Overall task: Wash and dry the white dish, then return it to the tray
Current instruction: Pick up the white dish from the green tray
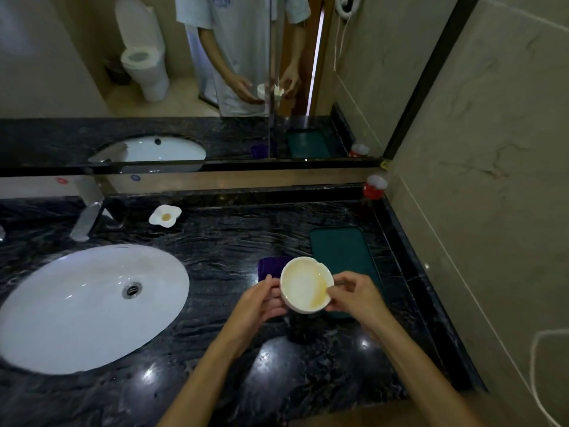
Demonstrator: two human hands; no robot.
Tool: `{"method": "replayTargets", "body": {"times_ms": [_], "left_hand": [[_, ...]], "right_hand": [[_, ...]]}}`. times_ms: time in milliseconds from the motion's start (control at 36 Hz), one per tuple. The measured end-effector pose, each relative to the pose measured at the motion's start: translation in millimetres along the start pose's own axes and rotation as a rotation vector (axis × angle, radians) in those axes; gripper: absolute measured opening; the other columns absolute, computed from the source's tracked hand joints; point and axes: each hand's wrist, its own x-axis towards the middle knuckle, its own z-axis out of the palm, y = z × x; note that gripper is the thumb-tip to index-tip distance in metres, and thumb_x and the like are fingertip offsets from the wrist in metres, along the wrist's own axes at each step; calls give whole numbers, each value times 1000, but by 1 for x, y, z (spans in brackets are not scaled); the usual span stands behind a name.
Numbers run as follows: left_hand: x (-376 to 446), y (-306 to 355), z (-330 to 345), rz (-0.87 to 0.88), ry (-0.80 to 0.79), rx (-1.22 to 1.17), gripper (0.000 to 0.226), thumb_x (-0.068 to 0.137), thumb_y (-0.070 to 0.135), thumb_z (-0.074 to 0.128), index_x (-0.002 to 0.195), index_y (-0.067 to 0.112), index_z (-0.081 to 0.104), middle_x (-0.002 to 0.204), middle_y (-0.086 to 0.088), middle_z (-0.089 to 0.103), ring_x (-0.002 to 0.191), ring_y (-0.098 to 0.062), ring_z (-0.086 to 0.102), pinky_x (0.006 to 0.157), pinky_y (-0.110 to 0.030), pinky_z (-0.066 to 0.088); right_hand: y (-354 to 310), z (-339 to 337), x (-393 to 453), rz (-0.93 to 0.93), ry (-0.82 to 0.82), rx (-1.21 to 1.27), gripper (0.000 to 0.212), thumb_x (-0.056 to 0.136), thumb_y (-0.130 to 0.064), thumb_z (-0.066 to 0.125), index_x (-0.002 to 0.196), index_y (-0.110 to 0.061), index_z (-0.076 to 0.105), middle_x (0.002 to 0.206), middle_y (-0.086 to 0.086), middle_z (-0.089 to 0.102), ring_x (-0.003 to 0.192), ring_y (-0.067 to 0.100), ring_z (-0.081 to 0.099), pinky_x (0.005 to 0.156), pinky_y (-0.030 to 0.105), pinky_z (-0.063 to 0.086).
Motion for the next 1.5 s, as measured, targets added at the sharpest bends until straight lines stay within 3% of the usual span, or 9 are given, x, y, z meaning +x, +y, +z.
{"method": "replayTargets", "body": {"times_ms": [194,361,667,750,861,1000,1250,1361,1500], "left_hand": [[-19,-3,-13,-95,-144,-65,33,101,31,50,126,13,62,115,-12,74,100,-29,72,87,-43,59],[-33,-8,-23,-157,-135,-28,35,102,30,49,127,7,59,123,-22,69,105,-36,70,97,-52,55],[-63,-9,-52,-181,-120,-127,34,99,18,54,122,-5,61,111,-24,72,99,-30,71,85,-40,61],[-73,-9,-61,-144,-89,-164,35,99,18,54,122,-7,60,120,-31,67,105,-36,69,89,-44,60],[-85,-5,-74,-119,-29,-218,35,93,22,59,117,-3,65,110,-23,72,103,-34,69,92,-47,57],[-95,4,-99,-113,14,-272,33,93,19,57,115,-4,64,107,-21,73,104,-36,69,92,-50,58],[-110,25,-171,-93,66,-314,39,97,34,53,113,2,68,112,-23,71,111,-39,65,95,-54,56],[-115,38,-214,-75,82,-340,38,92,25,59,114,-5,67,115,-26,71,108,-40,68,87,-52,59],[-118,51,-272,-53,121,-322,41,93,20,61,119,-11,62,121,-30,67,110,-42,66,91,-55,57]], "right_hand": [[12,11,-15,-20,-45,-106,19,84,6,69,85,-13,72,80,9,69,71,22,70,64,35,64],[20,20,-26,15,-90,-163,18,85,6,67,93,-9,74,81,9,73,62,17,71,60,28,62],[16,40,-34,-32,-261,-190,23,88,1,65,100,-16,76,82,9,75,64,17,70,68,35,62],[9,49,-35,-57,-321,-140,25,91,2,64,101,-18,77,81,7,75,63,18,66,66,34,60],[-3,67,-38,-62,-406,-98,22,94,-4,64,109,-16,75,87,4,78,72,19,66,66,27,59],[-10,98,-38,-78,-458,-140,25,96,-9,63,120,-10,71,104,17,75,76,14,67,67,24,57],[-27,181,-37,-130,-492,-153,24,98,-9,60,120,-10,71,106,13,77,88,12,70,70,22,57],[-37,227,-35,-141,-521,-140,25,99,-10,59,121,-15,71,108,3,78,98,12,73,75,22,59],[-47,288,-31,-148,-508,-151,26,99,-11,58,123,-10,69,111,10,76,102,22,72,79,28,61]]}}
